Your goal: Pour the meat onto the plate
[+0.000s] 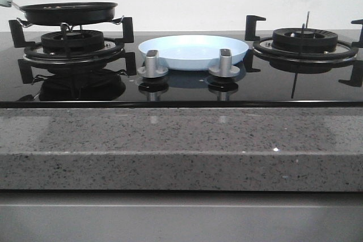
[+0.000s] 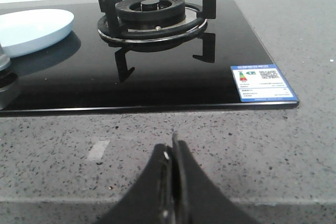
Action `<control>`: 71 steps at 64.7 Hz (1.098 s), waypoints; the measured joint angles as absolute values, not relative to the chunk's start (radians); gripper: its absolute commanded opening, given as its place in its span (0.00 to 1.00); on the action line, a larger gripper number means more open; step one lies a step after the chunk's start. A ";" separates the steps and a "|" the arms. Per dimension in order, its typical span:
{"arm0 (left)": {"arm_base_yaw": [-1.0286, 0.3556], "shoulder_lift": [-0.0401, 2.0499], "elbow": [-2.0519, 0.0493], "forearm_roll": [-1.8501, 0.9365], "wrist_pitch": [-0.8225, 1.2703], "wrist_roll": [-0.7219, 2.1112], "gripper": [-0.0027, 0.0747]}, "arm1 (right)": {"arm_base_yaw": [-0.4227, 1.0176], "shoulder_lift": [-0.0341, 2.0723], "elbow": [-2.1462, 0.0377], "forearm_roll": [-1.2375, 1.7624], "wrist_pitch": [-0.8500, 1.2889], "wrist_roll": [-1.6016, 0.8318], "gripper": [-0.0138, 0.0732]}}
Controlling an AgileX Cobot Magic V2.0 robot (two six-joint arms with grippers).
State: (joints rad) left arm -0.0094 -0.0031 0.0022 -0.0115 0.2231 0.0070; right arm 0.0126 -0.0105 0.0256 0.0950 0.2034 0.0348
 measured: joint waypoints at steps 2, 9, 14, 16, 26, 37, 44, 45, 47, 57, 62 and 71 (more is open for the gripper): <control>-0.009 -0.003 0.002 -0.011 0.223 0.007 0.01 | 0.013 -0.010 0.026 0.095 0.203 0.035 0.09; -0.009 -0.003 0.002 -0.011 0.214 0.007 0.01 | 0.013 -0.010 0.026 0.095 0.203 0.035 0.09; -0.009 -0.003 0.002 -0.014 0.177 0.007 0.01 | 0.013 -0.010 0.026 0.095 0.203 0.035 0.09; -0.009 -0.003 0.002 -0.014 0.159 0.007 0.01 | 0.013 -0.010 0.026 0.095 0.201 0.035 0.09; -0.009 -0.003 -0.005 -0.014 0.113 0.000 0.01 | 0.013 -0.010 0.017 0.095 0.216 0.035 0.09; -0.009 0.017 -0.131 -0.017 0.187 0.000 0.01 | 0.013 -0.010 -0.114 0.093 0.291 0.035 0.09; -0.009 0.105 -0.244 -0.017 0.245 0.000 0.01 | 0.013 0.043 -0.230 0.093 0.330 0.035 0.09; -0.009 0.120 -0.258 -0.017 0.250 0.000 0.01 | 0.013 0.056 -0.245 0.093 0.332 0.035 0.09; -0.009 0.153 -0.285 -0.017 0.256 0.000 0.01 | 0.013 0.083 -0.274 0.093 0.336 0.035 0.09; -0.009 0.348 -0.396 -0.017 0.221 0.000 0.01 | 0.013 0.261 -0.416 0.092 0.339 0.035 0.09; -0.009 0.423 -0.425 -0.017 0.170 0.000 0.01 | 0.013 0.337 -0.458 0.092 0.339 0.035 0.09; -0.009 0.472 -0.444 -0.017 0.128 0.000 0.02 | 0.013 0.418 -0.488 0.092 0.337 0.035 0.13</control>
